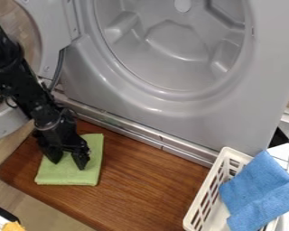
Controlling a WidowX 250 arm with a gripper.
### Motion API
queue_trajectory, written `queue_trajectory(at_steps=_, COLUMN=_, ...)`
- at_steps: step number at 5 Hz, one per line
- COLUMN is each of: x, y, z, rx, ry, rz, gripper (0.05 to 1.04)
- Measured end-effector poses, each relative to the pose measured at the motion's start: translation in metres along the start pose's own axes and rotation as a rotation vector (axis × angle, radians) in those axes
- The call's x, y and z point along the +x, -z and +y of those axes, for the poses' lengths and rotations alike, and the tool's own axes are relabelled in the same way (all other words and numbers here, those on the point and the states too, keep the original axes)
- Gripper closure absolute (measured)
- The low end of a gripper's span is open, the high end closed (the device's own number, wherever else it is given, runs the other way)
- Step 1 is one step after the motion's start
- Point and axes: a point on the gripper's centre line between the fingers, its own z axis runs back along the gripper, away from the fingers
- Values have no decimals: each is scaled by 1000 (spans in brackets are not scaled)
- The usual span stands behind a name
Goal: Moved the cloth from the left side to the right side
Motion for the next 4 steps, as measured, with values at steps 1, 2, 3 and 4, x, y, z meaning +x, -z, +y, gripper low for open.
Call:
queue_trajectory(at_steps=1, x=6, y=5, z=-5, rx=11, ry=1, rz=-21, gripper=83)
queue_trajectory(at_steps=2, x=11, y=8, z=-17, rx=10, ry=17, rz=-27, gripper=83)
queue_trajectory(at_steps=3, x=16, y=9, z=-30, rx=5, ry=8, rz=-46, gripper=83)
queue_trajectory(at_steps=4, x=15, y=11, z=-57, rx=-23, ry=56, rz=-47, gripper=83)
